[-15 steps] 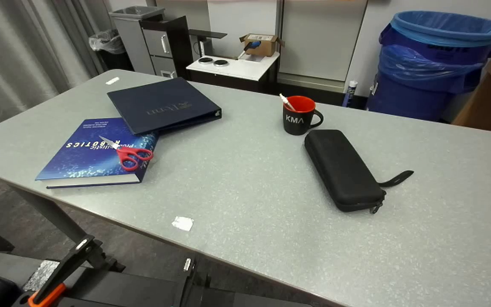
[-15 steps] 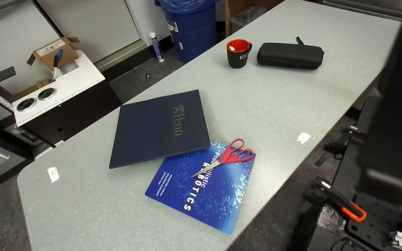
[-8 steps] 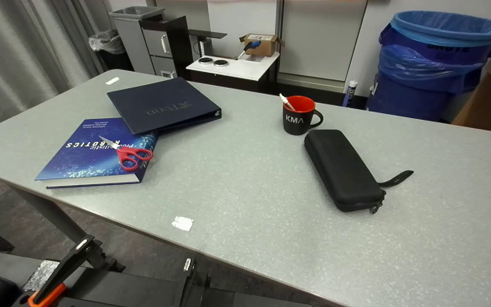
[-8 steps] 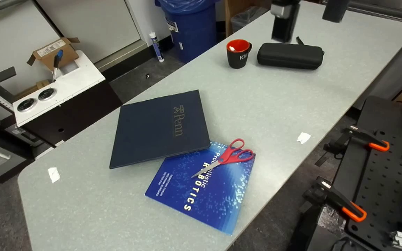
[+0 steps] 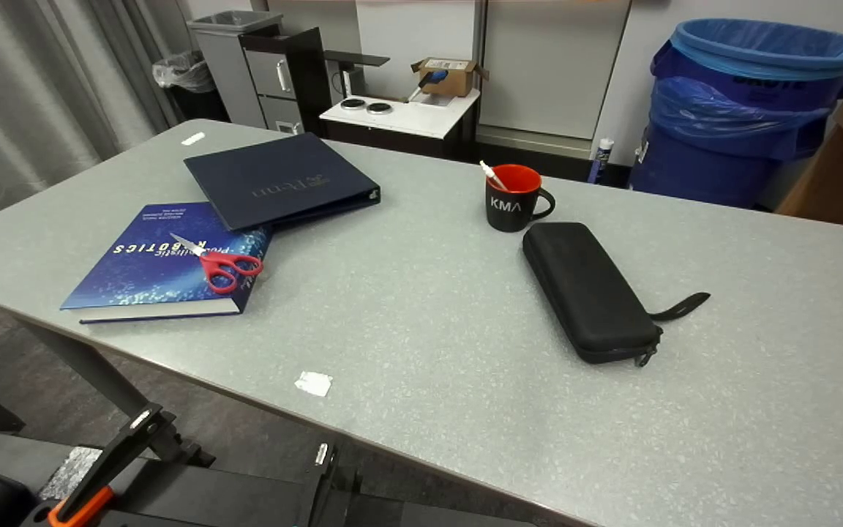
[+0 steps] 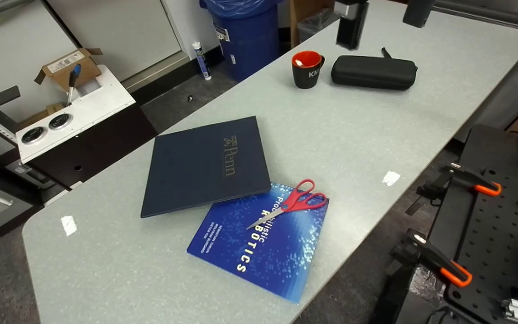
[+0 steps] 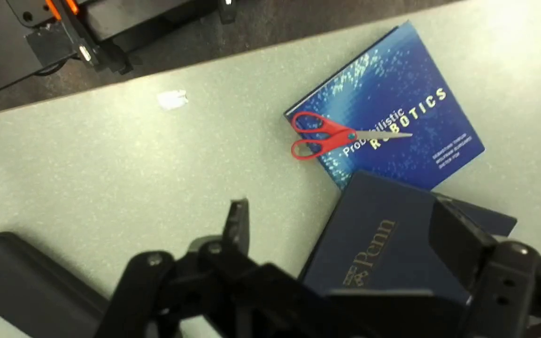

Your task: Get the pen in the black mug and put it on the table

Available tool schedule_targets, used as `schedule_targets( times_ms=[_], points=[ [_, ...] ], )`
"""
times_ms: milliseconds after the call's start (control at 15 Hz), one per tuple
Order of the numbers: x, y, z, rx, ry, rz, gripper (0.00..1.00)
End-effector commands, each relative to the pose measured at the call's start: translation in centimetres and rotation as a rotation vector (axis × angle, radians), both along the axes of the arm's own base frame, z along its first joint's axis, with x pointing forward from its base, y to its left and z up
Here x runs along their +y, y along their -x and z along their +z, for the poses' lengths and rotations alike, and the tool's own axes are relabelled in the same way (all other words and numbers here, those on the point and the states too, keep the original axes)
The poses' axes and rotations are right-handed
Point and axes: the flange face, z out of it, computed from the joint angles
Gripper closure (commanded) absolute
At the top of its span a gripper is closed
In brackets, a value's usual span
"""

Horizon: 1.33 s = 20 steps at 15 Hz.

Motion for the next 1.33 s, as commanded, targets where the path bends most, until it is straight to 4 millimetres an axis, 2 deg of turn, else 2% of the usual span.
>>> schedule_targets(
  times_ms=[0,333,533,600,667,800,1000,1267],
  points=[
    [-5.0,-4.7,-2.5,-0.040,0.078,-0.160,0.00],
    [-14.1,-11.1,-7.5,-0.043,0.187,-0.402,0.00],
    [-17.8,-14.1,-9.3,-0.033,0.235,-0.542,0.00],
    [-18.1,-14.5,-9.2,-0.010,0.220,-0.570,0.00],
    [-17.2,-12.4,-9.4,-0.022,0.205,-0.504,0.00],
    [-17.9,-13.0,-10.3,-0.007,0.204,-0.512,0.00],
    [-17.4,-12.8,-10.0,-0.012,0.203,-0.504,0.00],
    [-19.1,-17.3,-12.0,0.004,0.284,-0.509,0.00]
  ],
)
